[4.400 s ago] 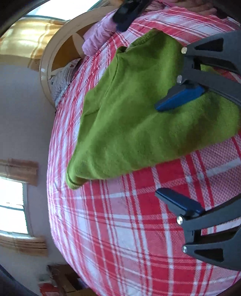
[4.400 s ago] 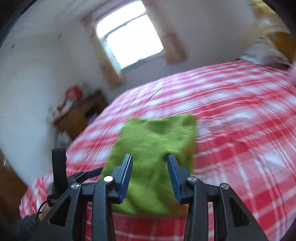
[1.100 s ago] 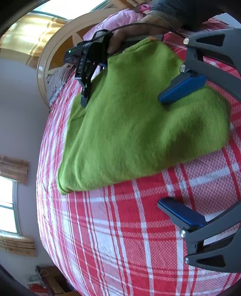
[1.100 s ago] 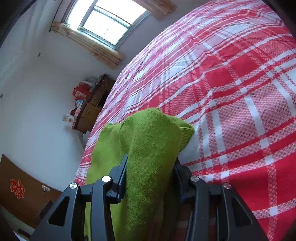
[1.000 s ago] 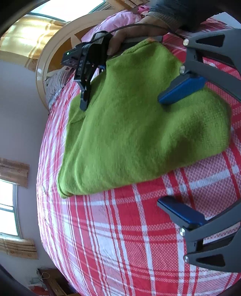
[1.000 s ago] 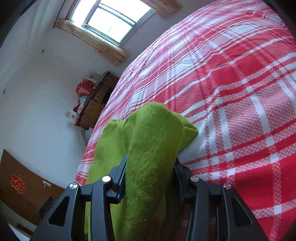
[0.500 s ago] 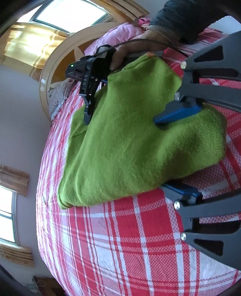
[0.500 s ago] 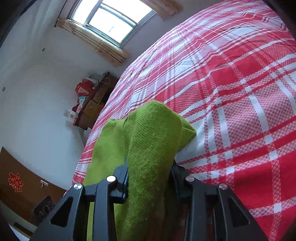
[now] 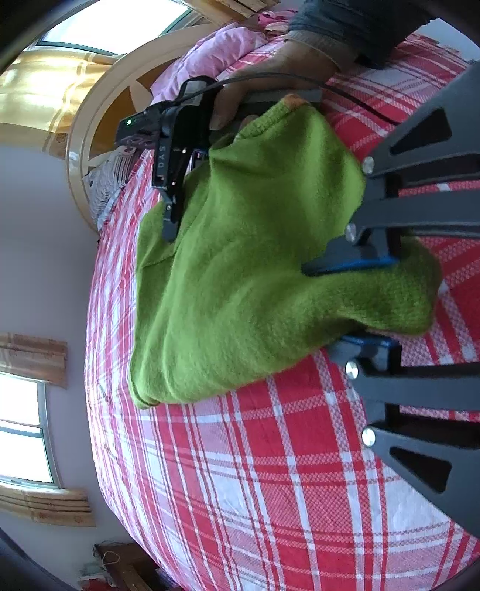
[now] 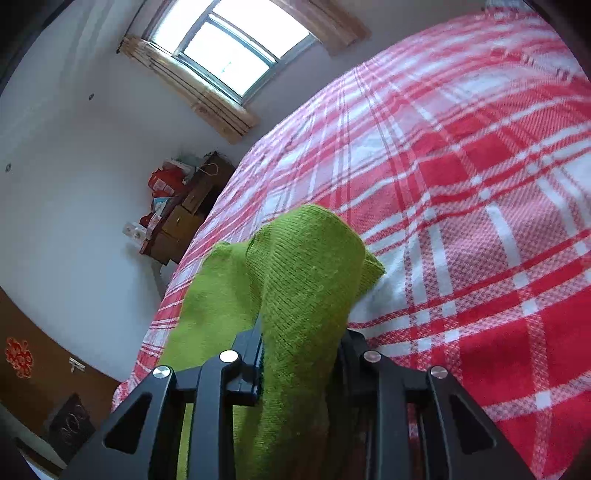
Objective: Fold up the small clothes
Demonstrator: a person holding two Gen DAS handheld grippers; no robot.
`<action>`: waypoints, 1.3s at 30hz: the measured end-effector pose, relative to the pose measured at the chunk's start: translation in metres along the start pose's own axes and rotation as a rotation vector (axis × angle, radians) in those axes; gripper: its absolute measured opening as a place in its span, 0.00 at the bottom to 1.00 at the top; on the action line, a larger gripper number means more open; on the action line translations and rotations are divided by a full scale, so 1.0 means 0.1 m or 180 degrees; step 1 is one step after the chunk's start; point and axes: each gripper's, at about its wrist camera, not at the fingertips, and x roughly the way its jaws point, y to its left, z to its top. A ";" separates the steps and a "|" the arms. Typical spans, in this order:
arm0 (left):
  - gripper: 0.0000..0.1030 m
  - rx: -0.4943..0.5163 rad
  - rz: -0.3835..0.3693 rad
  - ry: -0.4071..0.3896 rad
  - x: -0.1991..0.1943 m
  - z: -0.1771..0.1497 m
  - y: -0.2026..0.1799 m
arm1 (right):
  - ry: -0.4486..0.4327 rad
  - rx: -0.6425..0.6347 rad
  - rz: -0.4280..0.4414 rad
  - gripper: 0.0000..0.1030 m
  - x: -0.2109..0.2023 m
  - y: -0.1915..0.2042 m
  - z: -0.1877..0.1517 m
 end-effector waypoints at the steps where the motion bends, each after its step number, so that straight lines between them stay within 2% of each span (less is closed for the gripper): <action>1: 0.24 0.0028 0.0016 0.0001 -0.02 0.01 -0.01 | -0.0018 -0.0004 -0.0007 0.29 -0.02 0.02 -0.01; 5: 0.22 0.0179 0.0097 0.0006 -0.07 0.03 -0.05 | -0.0033 0.0028 -0.0012 0.29 -0.09 0.07 -0.05; 9: 0.21 0.0165 0.0087 -0.0005 -0.13 0.02 -0.03 | -0.0037 0.0117 0.0005 0.29 -0.15 0.10 -0.09; 13: 0.21 0.0235 0.0107 -0.0066 -0.25 0.00 -0.05 | -0.0048 0.0180 0.0136 0.29 -0.22 0.20 -0.17; 23: 0.20 0.0216 0.0085 -0.0149 -0.54 -0.12 -0.05 | -0.0032 0.0084 0.0198 0.29 -0.34 0.53 -0.41; 39: 0.20 0.0084 0.0293 -0.0243 -1.09 -0.54 0.21 | 0.0181 -0.0089 0.0535 0.29 -0.08 1.18 -0.88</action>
